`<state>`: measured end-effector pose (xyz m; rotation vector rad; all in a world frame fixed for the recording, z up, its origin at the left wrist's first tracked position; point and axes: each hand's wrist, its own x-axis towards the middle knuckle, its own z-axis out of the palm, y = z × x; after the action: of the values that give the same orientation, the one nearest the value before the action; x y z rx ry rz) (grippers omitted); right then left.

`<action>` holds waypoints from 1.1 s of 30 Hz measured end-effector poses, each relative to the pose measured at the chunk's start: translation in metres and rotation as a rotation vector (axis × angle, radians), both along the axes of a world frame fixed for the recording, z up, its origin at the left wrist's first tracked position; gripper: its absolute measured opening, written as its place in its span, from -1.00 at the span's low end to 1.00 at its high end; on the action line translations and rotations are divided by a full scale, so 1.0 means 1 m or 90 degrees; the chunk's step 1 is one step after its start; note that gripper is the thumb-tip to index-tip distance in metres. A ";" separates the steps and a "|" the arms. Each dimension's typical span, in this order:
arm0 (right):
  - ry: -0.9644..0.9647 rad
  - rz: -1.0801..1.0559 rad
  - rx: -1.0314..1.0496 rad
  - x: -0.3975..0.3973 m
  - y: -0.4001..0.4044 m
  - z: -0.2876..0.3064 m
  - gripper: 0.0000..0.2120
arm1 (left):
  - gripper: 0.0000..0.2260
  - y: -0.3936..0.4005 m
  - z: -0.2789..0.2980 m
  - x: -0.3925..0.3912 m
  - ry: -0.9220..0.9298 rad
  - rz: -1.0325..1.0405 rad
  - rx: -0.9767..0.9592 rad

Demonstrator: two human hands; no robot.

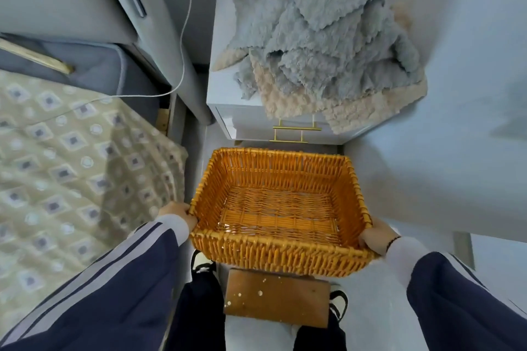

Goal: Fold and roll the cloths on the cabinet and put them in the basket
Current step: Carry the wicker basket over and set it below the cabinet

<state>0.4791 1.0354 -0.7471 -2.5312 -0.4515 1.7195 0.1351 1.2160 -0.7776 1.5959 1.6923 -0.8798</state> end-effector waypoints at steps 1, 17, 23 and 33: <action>0.007 0.009 0.004 -0.001 -0.001 0.000 -0.60 | -0.83 -0.002 -0.003 0.000 -0.004 0.004 0.004; -0.168 -0.085 0.038 0.006 -0.036 -0.222 -0.69 | -0.79 -0.053 -0.189 0.017 -0.150 0.284 0.107; -0.192 -0.099 0.090 0.001 -0.038 -0.269 -0.65 | -0.77 -0.071 -0.233 0.022 -0.161 0.336 0.161; -0.266 -0.179 0.076 -0.014 -0.038 -0.325 -0.70 | -0.80 -0.079 -0.281 0.025 -0.205 0.312 0.195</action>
<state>0.4654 0.9973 -1.0721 -2.7044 -0.1907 1.0418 0.1603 1.1366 -1.0588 1.3210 1.9139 -0.1178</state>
